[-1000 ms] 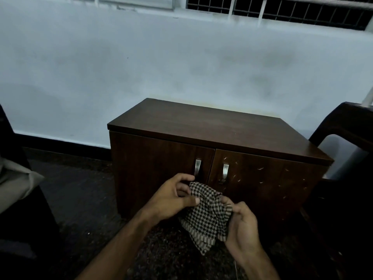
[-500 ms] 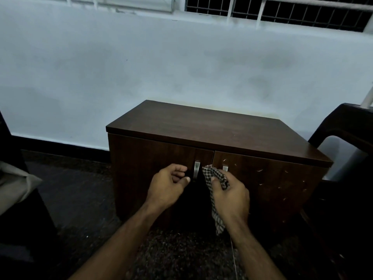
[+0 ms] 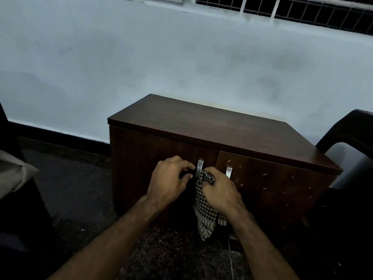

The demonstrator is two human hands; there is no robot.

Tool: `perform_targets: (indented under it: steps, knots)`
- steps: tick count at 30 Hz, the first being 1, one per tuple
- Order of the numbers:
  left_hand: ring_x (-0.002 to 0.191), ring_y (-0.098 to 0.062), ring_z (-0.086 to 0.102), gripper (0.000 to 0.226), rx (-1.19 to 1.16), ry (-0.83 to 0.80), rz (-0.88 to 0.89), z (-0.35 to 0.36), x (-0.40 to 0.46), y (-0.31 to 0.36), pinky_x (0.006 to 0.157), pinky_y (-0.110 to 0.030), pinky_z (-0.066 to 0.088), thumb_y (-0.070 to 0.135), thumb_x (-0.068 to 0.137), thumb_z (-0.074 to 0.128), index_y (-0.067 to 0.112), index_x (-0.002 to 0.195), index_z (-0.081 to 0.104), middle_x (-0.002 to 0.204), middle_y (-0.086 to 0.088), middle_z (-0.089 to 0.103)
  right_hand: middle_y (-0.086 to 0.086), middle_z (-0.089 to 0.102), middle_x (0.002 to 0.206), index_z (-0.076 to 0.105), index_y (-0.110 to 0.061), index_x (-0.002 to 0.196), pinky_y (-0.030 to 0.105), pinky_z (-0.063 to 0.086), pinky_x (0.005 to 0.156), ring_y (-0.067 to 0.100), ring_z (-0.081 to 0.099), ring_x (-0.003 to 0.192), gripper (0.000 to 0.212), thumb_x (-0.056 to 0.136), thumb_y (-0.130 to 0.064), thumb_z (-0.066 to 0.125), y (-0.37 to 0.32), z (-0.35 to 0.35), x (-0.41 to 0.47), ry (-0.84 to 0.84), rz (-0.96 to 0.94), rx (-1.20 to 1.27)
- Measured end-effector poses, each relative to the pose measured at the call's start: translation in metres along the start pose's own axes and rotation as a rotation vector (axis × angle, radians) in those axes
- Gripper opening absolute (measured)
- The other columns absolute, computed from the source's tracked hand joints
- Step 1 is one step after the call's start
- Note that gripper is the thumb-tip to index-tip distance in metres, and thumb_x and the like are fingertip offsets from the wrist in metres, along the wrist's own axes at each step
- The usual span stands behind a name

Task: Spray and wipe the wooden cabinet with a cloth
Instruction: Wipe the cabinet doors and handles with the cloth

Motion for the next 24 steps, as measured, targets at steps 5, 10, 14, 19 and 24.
perform_targets:
  steps: [5, 10, 14, 19, 24]
  knots:
    - [0.089, -0.008, 0.066, 0.022, 0.019, -0.008, -0.013, -0.001, 0.003, 0.001, 0.082, -0.033, 0.056, 0.035, 0.082, 0.079, 0.032, 0.104, 0.077, 0.095, 0.011, 0.068, -0.008, 0.074, 0.105, 0.065, -0.039, 0.116, 0.036, 0.056, 0.085, 0.022, 0.069, 0.101, 0.027, 0.09, -0.042, 0.06, 0.001, -0.012, -0.005, 0.192, 0.004, -0.037]
    - [0.089, -0.005, 0.066, 0.02, 0.012, 0.002, -0.007, -0.003, 0.005, 0.001, 0.084, -0.033, 0.055, 0.036, 0.084, 0.078, 0.031, 0.103, 0.077, 0.096, 0.011, 0.07, -0.008, 0.074, 0.104, 0.061, -0.038, 0.112, 0.031, 0.051, 0.078, 0.024, 0.07, 0.096, 0.021, 0.092, -0.045, 0.063, 0.0, -0.024, -0.014, 0.44, 0.012, -0.047]
    - [0.082, -0.003, 0.067, 0.019, -0.009, 0.007, -0.027, -0.004, 0.007, -0.004, 0.078, -0.028, 0.057, 0.037, 0.082, 0.08, 0.03, 0.1, 0.078, 0.09, 0.011, 0.073, -0.01, 0.069, 0.114, 0.058, -0.039, 0.117, 0.034, 0.047, 0.078, 0.023, 0.069, 0.102, 0.02, 0.097, -0.042, 0.06, -0.014, -0.016, -0.012, 0.407, -0.046, -0.22]
    - [0.081, -0.005, 0.067, 0.02, 0.0, -0.04, -0.027, -0.001, 0.01, -0.005, 0.081, -0.03, 0.056, 0.038, 0.08, 0.08, 0.029, 0.098, 0.078, 0.088, 0.011, 0.074, -0.009, 0.062, 0.121, 0.058, -0.041, 0.132, 0.035, 0.045, 0.077, 0.022, 0.065, 0.107, 0.032, 0.101, -0.038, 0.053, -0.015, -0.012, -0.005, 0.321, -0.077, -0.269]
    - [0.091, -0.01, 0.065, 0.02, 0.089, -0.058, 0.025, 0.003, 0.011, 0.0, 0.088, -0.036, 0.048, 0.041, 0.083, 0.072, 0.032, 0.1, 0.077, 0.09, 0.013, 0.075, -0.009, 0.061, 0.115, 0.06, -0.038, 0.132, 0.029, 0.039, 0.071, 0.019, 0.064, 0.104, 0.032, 0.101, -0.034, 0.053, -0.017, -0.013, -0.007, 0.305, -0.114, -0.257]
Point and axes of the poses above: each hand's wrist, its own x-axis towards the middle knuckle, its own z-axis out of the palm, y = z × x, the point moved 8 cm from there along x, towards the middle knuckle
